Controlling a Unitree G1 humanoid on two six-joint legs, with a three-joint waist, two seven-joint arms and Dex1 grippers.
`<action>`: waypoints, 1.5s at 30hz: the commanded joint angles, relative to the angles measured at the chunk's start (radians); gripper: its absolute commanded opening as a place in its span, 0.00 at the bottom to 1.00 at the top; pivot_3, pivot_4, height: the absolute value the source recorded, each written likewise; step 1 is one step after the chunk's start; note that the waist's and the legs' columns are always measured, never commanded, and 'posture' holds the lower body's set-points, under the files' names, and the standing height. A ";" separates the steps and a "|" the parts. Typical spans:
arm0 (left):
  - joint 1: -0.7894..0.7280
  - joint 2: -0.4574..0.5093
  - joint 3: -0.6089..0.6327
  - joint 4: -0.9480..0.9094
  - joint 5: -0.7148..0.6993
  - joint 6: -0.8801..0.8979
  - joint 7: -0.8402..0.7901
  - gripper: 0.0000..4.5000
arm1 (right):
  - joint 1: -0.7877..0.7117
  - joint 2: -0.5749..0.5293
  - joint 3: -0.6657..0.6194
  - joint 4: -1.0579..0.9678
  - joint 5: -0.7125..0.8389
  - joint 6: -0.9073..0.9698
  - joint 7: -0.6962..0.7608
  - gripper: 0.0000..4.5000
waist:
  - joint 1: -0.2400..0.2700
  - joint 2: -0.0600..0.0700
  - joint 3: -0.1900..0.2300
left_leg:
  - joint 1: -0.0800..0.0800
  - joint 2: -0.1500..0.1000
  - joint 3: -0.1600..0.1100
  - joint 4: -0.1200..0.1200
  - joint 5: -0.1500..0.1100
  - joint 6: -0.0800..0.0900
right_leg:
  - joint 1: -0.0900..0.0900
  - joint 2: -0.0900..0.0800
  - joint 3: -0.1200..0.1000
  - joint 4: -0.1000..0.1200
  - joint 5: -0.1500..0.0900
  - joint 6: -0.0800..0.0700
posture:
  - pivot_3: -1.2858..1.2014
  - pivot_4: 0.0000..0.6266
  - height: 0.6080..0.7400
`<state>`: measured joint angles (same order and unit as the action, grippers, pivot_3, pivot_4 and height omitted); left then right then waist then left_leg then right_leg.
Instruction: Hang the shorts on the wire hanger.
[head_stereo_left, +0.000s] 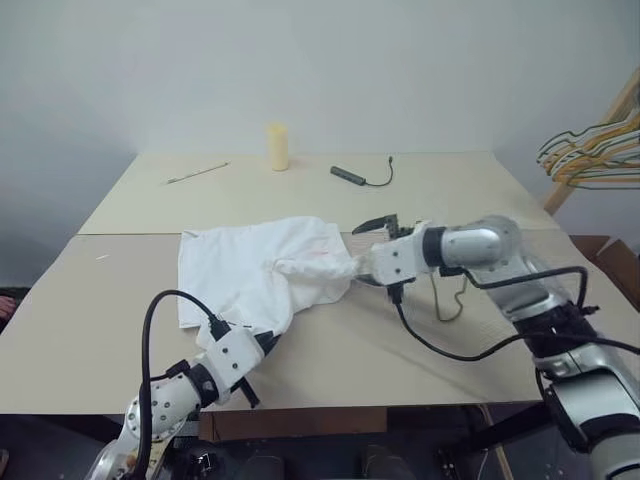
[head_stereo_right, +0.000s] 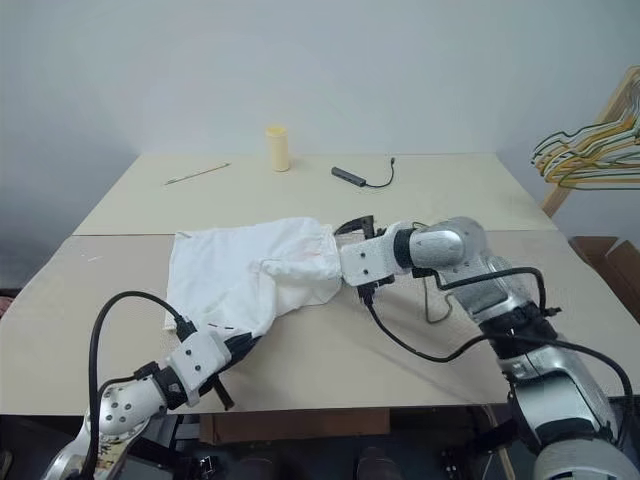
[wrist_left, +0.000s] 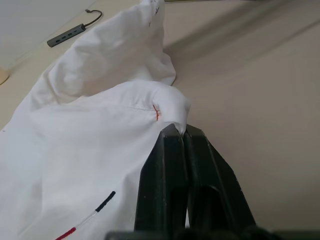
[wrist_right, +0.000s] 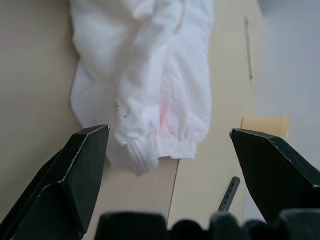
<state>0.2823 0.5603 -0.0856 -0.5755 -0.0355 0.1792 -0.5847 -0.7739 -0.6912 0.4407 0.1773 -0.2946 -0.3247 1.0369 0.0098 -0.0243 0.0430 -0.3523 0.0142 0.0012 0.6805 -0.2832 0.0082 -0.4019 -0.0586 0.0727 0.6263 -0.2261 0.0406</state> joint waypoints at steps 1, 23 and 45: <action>-0.020 0.000 0.011 -0.024 -0.017 -0.007 -0.008 0.01 | -0.061 0.048 0.036 0.098 -0.055 -0.114 -0.038 1.00 | -0.004 0.000 0.000 | 0.000 0.000 0.000 0.000 0.000 0.000 | 0.000 0.000 0.000 0.000 0.000 0.000 | 0.54 0.00 1.00; 0.157 0.097 0.189 -0.081 -0.219 -0.009 -0.176 0.00 | -0.095 0.053 0.081 0.269 -0.229 -0.252 -0.130 0.01 | -0.022 0.000 0.000 | 0.001 0.001 -0.001 -0.001 0.000 0.000 | -0.002 -0.001 0.000 0.003 0.001 -0.002 | 0.55 0.00 1.00; 0.387 0.485 0.515 0.193 -0.213 -0.115 -0.752 0.05 | 0.324 -0.151 0.028 -0.485 -0.027 0.177 0.211 0.15 | -0.024 -0.002 0.002 | 0.014 0.003 0.001 -0.003 -0.001 0.000 | 0.008 0.000 -0.002 0.004 -0.014 -0.003 | 0.52 0.00 1.00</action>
<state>0.6779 1.0296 0.4299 -0.3722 -0.2254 0.0421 -1.3250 -0.4495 -0.8346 0.4930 -0.3097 -0.3128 -0.1379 1.2617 -0.0139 -0.0258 0.0447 -0.3378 0.0171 0.0023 0.6778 -0.2839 0.0077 -0.3936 -0.0587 0.0698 0.6300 -0.2405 0.0378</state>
